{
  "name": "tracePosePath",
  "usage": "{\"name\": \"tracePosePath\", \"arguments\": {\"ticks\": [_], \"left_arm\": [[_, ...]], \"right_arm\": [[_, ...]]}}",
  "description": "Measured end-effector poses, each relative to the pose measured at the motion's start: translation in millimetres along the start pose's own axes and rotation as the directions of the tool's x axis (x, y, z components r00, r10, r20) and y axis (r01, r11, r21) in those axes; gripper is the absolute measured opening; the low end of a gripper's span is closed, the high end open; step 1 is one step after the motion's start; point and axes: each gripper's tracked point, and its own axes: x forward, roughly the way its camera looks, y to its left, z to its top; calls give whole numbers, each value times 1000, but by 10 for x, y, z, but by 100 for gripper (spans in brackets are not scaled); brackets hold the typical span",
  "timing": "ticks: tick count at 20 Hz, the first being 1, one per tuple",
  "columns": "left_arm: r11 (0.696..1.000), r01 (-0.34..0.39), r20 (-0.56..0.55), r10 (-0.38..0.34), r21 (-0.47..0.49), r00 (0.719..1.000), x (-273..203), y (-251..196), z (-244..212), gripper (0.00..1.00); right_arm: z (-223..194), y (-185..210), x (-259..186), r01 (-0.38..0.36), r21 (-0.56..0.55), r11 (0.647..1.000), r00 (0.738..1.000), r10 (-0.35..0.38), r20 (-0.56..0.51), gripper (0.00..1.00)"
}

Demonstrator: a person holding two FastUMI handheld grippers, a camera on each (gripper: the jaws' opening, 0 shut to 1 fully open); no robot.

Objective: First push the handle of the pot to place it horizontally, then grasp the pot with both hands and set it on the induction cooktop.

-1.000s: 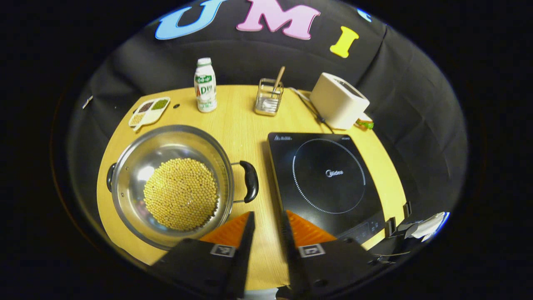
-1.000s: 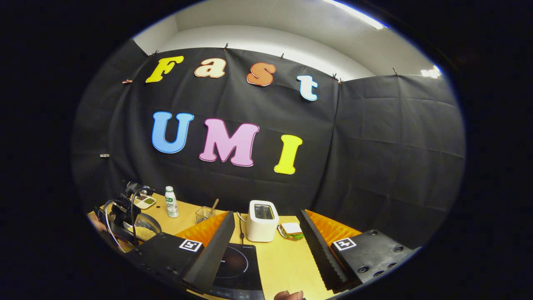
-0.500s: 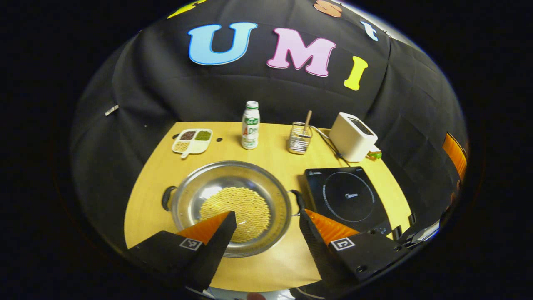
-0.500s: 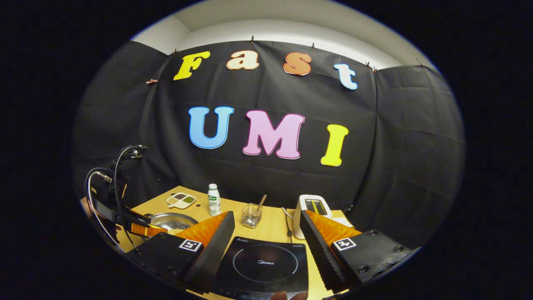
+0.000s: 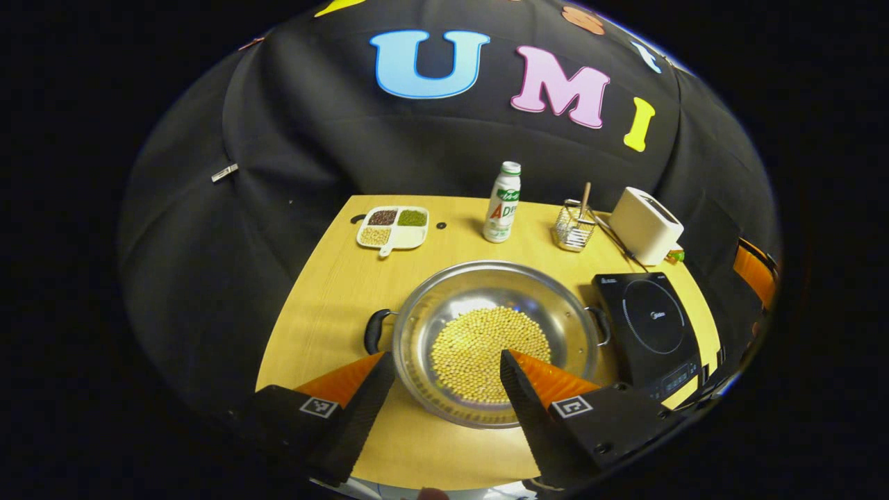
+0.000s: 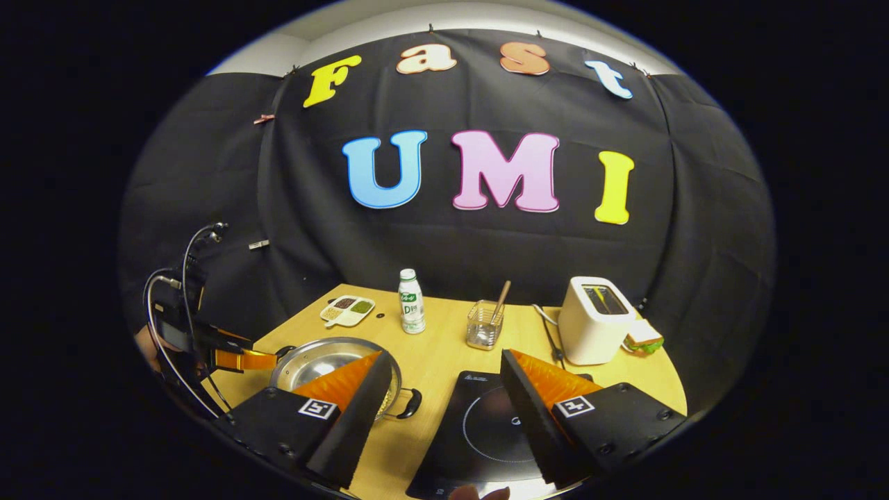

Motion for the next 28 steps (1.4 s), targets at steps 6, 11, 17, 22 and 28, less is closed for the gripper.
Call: {"name": "tracePosePath", "arguments": {"ticks": [6,11,17,22,28], "left_arm": [[1000,-10,-100,9,-15,995,549,487,-158,95],[1000,-2,-177,1,-8,984,990,603,-248,95],[1000,-4,-203,4,-3,979,1282,595,-263,93],[1000,-7,-206,10,16,979,1403,579,-234,77],[999,-27,-230,31,19,973,1481,613,-281,72]], "right_arm": [[-532,234,550,-22,36,999,985,28,-169,98],[-989,304,905,-8,59,998,954,25,-300,99],[-1525,381,1185,11,93,996,899,31,-437,99],[-1793,490,1387,14,132,991,861,55,-506,97],[-2070,443,1509,59,133,989,814,29,-580,82]]}}
